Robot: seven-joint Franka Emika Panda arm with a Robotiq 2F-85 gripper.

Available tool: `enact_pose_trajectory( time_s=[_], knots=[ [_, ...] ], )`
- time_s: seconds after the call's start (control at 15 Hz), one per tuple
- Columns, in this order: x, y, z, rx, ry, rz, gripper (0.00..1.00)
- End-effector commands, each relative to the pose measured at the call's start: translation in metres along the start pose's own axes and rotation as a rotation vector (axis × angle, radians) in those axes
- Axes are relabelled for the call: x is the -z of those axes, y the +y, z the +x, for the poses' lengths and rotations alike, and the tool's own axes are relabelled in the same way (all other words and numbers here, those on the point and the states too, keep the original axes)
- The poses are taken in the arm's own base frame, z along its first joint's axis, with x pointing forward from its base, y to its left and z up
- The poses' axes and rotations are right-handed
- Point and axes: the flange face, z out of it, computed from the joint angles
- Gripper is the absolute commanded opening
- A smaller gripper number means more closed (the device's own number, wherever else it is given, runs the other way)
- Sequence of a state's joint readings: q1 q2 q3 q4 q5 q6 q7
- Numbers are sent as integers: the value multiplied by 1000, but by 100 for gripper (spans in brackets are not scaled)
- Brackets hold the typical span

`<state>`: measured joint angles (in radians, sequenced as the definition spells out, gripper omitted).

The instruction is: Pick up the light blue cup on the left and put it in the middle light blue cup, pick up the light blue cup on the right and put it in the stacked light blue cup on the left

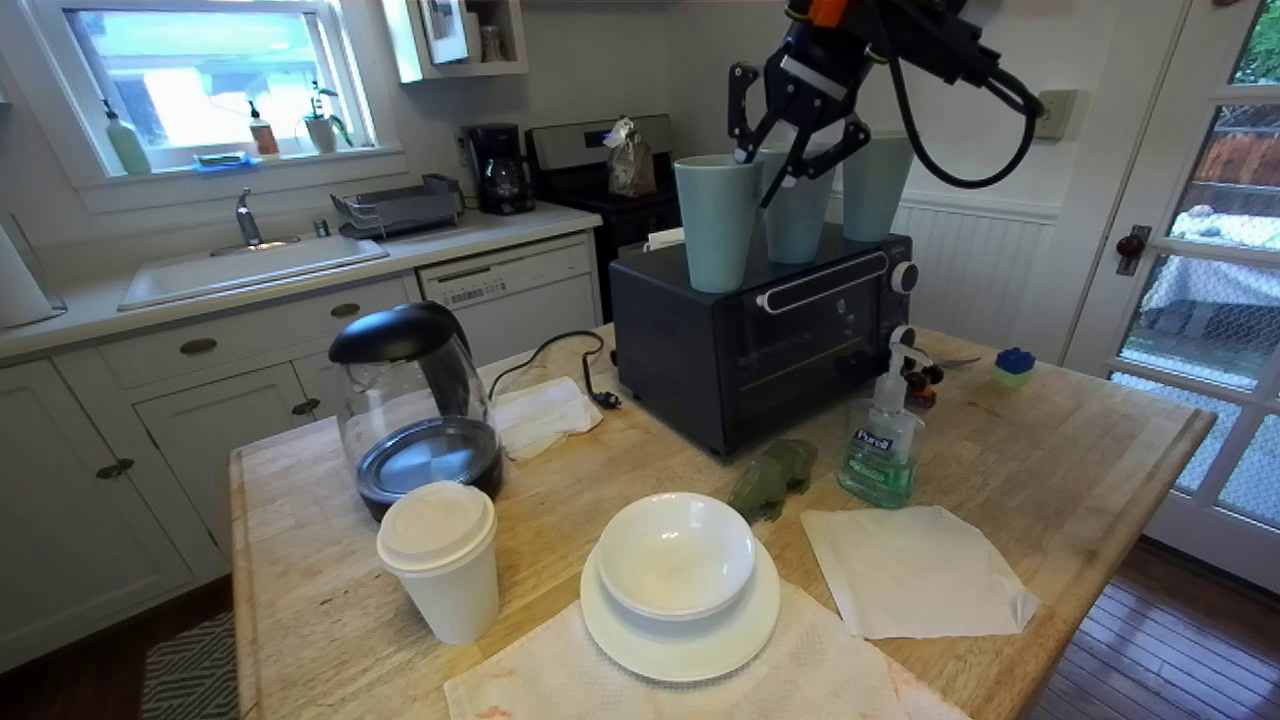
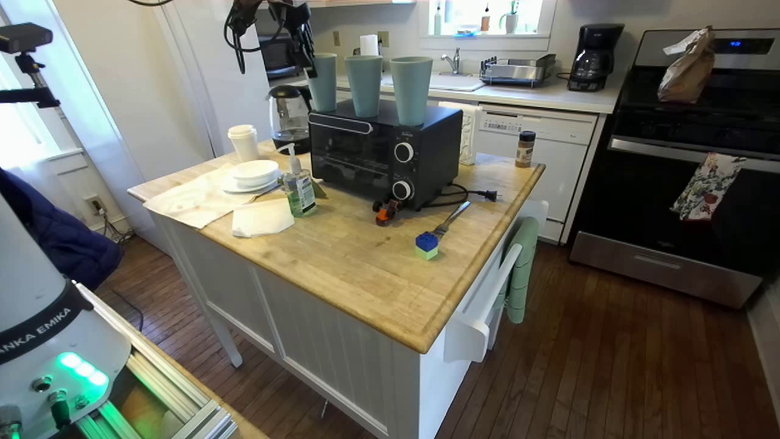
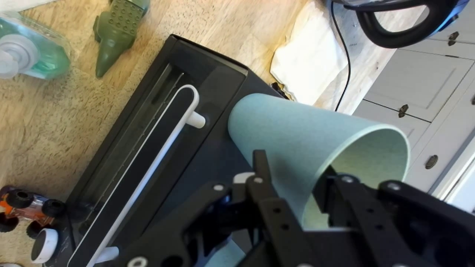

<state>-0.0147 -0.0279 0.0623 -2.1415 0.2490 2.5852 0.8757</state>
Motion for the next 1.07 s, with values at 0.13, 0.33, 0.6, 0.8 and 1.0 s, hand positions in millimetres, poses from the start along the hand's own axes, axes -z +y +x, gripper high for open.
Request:
enact_pose_trajectory(
  time_s=[0.13,0.33,0.6,0.8,1.0],
  knots=[
    [-1,-4,4,-26,-6,5,0],
    [-3,-3,5,-28,-3,-1,1],
    [-1,-4,7,-26,5,4,1],
    [5,-3,14,-31,19,6,1],
    [19,-6,24,-24,42,21,1]
  ],
)
